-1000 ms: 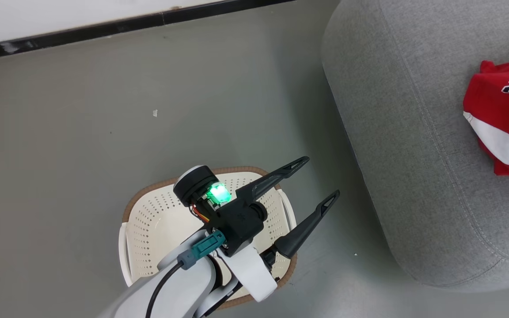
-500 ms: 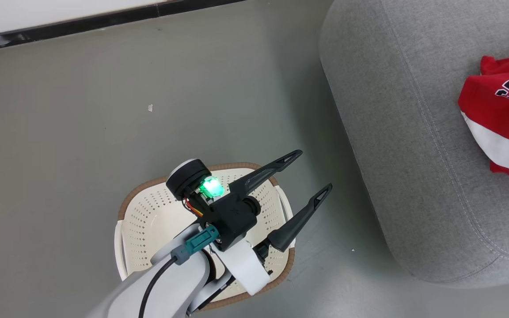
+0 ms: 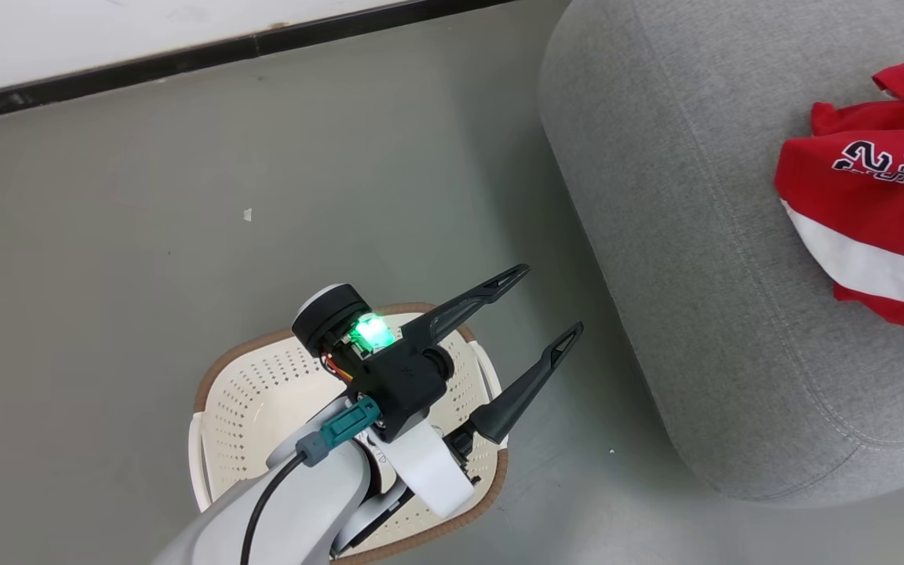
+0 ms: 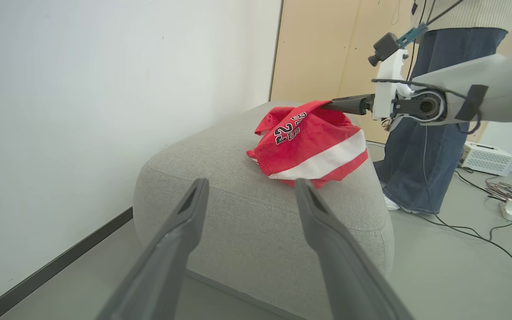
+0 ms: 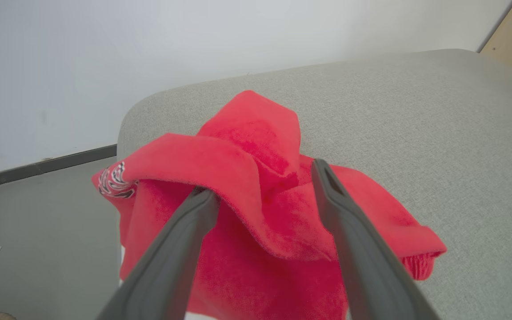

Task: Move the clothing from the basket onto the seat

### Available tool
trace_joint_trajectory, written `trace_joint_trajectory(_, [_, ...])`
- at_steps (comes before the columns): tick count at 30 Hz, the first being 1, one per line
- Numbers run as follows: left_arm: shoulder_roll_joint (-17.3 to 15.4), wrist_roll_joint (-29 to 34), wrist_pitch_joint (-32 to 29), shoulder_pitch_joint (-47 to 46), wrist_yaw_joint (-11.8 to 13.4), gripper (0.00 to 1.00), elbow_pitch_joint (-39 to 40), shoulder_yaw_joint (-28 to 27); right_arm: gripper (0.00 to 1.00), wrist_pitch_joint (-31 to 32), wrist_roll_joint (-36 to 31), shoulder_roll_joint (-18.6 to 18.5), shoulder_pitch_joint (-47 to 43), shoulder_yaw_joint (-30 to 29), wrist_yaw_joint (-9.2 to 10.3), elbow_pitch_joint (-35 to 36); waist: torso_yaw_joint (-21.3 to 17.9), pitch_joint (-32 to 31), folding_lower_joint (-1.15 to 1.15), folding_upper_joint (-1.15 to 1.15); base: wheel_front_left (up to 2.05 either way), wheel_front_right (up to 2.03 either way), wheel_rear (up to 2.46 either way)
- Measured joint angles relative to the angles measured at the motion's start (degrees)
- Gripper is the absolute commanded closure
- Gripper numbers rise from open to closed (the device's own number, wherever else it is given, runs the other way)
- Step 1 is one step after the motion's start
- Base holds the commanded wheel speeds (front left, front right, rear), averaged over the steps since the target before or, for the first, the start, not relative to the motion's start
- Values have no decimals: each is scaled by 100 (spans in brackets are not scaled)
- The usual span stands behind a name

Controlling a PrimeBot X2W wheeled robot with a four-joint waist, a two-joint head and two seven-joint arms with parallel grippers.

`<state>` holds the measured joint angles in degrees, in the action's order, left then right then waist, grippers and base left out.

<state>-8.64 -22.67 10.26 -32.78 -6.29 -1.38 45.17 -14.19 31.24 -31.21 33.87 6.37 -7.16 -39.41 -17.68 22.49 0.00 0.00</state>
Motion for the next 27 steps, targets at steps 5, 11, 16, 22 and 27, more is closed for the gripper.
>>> trace_joint_trajectory(5, [1,-43,52,0,0,0,-71,-4,0,0,105,-136,-237,175,0,242,-110,-97,0,0,0,0,0])
trace_joint_trajectory(11, [-3,-60,147,1,0,0,-133,-43,0,-1,113,-316,-494,236,0,710,-250,-234,0,0,0,0,0])
trace_joint_trajectory(16, [-5,-162,203,9,0,0,-177,-137,0,-1,110,-539,-581,135,0,1092,-351,-361,0,0,0,0,0])
trace_joint_trajectory(22, [-63,-200,275,76,20,0,-291,-318,0,-11,46,-589,-579,-11,0,1726,-409,-532,0,0,0,0,0])
trace_joint_trajectory(27, [-98,-204,296,183,118,0,-355,-455,0,-12,-36,-555,-577,-8,0,2054,-393,-651,0,0,0,0,0])
